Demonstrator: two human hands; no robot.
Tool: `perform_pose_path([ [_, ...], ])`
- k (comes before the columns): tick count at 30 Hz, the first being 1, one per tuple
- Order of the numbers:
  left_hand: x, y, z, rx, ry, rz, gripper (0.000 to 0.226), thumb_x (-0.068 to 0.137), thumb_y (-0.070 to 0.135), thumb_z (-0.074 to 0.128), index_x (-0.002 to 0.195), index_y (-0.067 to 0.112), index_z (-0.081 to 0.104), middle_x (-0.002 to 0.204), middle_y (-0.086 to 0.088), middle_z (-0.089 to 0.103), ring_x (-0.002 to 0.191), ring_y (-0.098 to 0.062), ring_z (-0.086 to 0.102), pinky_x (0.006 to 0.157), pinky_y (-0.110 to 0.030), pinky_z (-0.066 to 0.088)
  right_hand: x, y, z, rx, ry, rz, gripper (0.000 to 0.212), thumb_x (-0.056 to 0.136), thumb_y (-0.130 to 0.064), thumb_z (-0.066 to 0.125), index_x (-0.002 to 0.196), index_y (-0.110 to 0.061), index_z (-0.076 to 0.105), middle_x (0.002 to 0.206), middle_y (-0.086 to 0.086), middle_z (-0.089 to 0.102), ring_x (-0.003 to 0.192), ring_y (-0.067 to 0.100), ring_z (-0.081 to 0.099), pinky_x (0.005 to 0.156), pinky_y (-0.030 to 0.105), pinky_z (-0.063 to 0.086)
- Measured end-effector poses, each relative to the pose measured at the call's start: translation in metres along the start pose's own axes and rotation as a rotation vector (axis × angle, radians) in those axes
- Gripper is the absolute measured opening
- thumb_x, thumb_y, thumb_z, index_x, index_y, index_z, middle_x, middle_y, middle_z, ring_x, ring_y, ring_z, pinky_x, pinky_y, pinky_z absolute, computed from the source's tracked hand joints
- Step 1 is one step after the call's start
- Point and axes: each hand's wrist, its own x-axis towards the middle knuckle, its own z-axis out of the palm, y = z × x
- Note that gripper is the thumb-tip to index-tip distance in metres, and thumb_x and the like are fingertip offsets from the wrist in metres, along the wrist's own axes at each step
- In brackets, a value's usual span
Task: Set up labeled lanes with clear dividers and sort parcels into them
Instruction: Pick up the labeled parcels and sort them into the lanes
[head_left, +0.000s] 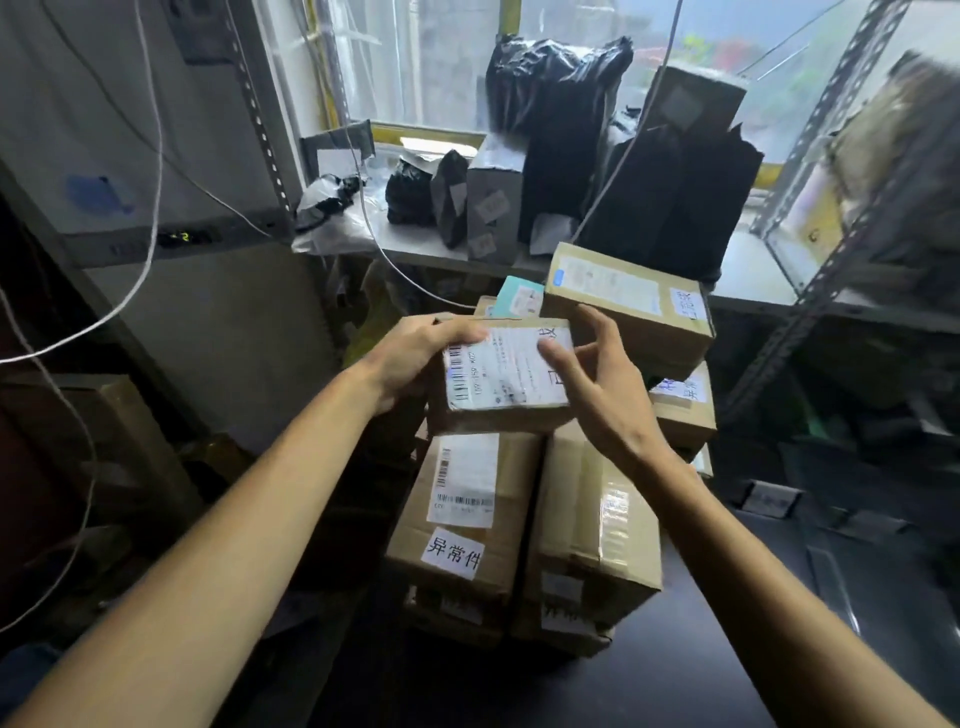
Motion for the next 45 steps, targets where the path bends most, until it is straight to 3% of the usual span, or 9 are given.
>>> perform_pose_path([
  [5, 0.006, 0.024, 0.049, -0.116, -0.229, 0.139, 0.029, 0.083, 0.030, 0.063, 0.107, 0.017, 0.073, 0.107, -0.011, 0.073, 0.097, -0.024, 0.070, 0.079, -0.032, 0.057, -0.017, 0.014, -0.050, 0.367, 0.067, 0.145, 0.017, 0.101, -0.040, 0.053, 0.093, -0.025, 0.057, 0.093, -0.010, 0.068, 0.093, 0.007, 0.068, 0.074, 0.025, 0.052],
  [8, 0.007, 0.031, 0.092, -0.148, -0.266, 0.110, 0.025, 0.075, 0.033, 0.068, 0.100, 0.029, 0.072, 0.092, 0.001, 0.076, 0.089, -0.014, 0.073, 0.073, -0.024, 0.058, -0.036, 0.020, -0.092, 0.502, 0.007, 0.204, 0.019, 0.094, -0.032, 0.060, 0.090, -0.014, 0.054, 0.095, 0.006, 0.067, 0.093, 0.018, 0.066, 0.074, 0.029, 0.051],
  [10, 0.007, 0.035, 0.118, -0.115, -0.237, 0.054, 0.063, 0.067, 0.037, 0.073, 0.127, 0.027, 0.055, 0.092, 0.000, 0.077, 0.090, -0.017, 0.073, 0.070, -0.025, 0.059, -0.051, 0.024, -0.120, 0.534, -0.057, 0.227, 0.029, 0.083, -0.040, 0.059, 0.094, -0.013, 0.061, 0.095, 0.014, 0.069, 0.089, 0.021, 0.069, 0.072, 0.027, 0.050],
  [15, 0.008, 0.046, 0.200, 0.020, -0.319, 0.028, 0.084, 0.063, 0.040, 0.076, 0.138, 0.029, 0.040, 0.116, -0.008, 0.069, 0.096, -0.023, 0.073, 0.073, -0.029, 0.059, -0.095, 0.052, -0.190, 0.563, -0.268, 0.319, 0.037, 0.099, -0.049, 0.045, 0.079, -0.028, 0.068, 0.067, -0.010, 0.068, 0.053, 0.003, 0.060, 0.047, 0.018, 0.041],
  [19, 0.012, 0.052, 0.265, 0.130, -0.362, 0.003, 0.086, 0.072, 0.051, 0.072, 0.146, 0.025, 0.036, 0.119, -0.007, 0.061, 0.091, -0.013, 0.073, 0.067, -0.022, 0.055, -0.131, 0.068, -0.238, 0.509, -0.269, 0.314, 0.039, 0.093, -0.039, 0.057, 0.125, -0.019, 0.061, 0.115, 0.005, 0.071, 0.102, 0.015, 0.069, 0.088, 0.041, 0.055],
  [21, 0.016, 0.053, 0.294, 0.137, -0.361, -0.085, 0.078, 0.083, 0.062, 0.059, 0.143, 0.015, 0.041, 0.116, -0.019, 0.062, 0.085, -0.014, 0.072, 0.069, -0.027, 0.055, -0.148, 0.073, -0.258, 0.530, -0.271, 0.351, 0.046, 0.095, -0.034, 0.053, 0.139, -0.021, 0.052, 0.127, 0.008, 0.066, 0.106, 0.016, 0.066, 0.086, 0.041, 0.055],
  [28, 0.014, 0.056, 0.378, -0.236, -0.032, -0.023, 0.057, 0.097, 0.057, 0.036, 0.142, 0.021, 0.044, 0.146, -0.014, 0.045, 0.124, -0.033, 0.052, 0.101, -0.051, 0.047, -0.188, 0.097, -0.313, 0.615, -0.035, 0.257, 0.042, 0.086, -0.040, 0.044, 0.123, -0.033, 0.062, 0.121, 0.000, 0.071, 0.106, 0.018, 0.067, 0.086, 0.047, 0.052],
  [34, -0.024, 0.039, 0.446, -0.290, -0.504, -0.097, 0.063, 0.088, 0.057, 0.048, 0.139, 0.020, 0.052, 0.137, -0.012, 0.059, 0.125, -0.031, 0.058, 0.099, -0.048, 0.050, -0.197, 0.118, -0.338, 0.586, 0.222, 0.265, 0.044, 0.106, -0.036, 0.031, 0.148, -0.024, 0.039, 0.134, 0.006, 0.065, 0.118, 0.027, 0.066, 0.100, 0.065, 0.048],
  [45, 0.012, 0.036, 0.503, -0.309, -0.667, -0.050, 0.062, 0.086, 0.037, 0.056, 0.143, 0.016, 0.045, 0.130, -0.006, 0.065, 0.115, -0.024, 0.065, 0.084, -0.040, 0.058, -0.185, 0.164, -0.368, 0.567, 0.417, 0.323, 0.044, 0.106, -0.032, 0.033, 0.148, -0.020, 0.039, 0.132, 0.011, 0.065, 0.118, 0.031, 0.065, 0.091, 0.051, 0.057],
])
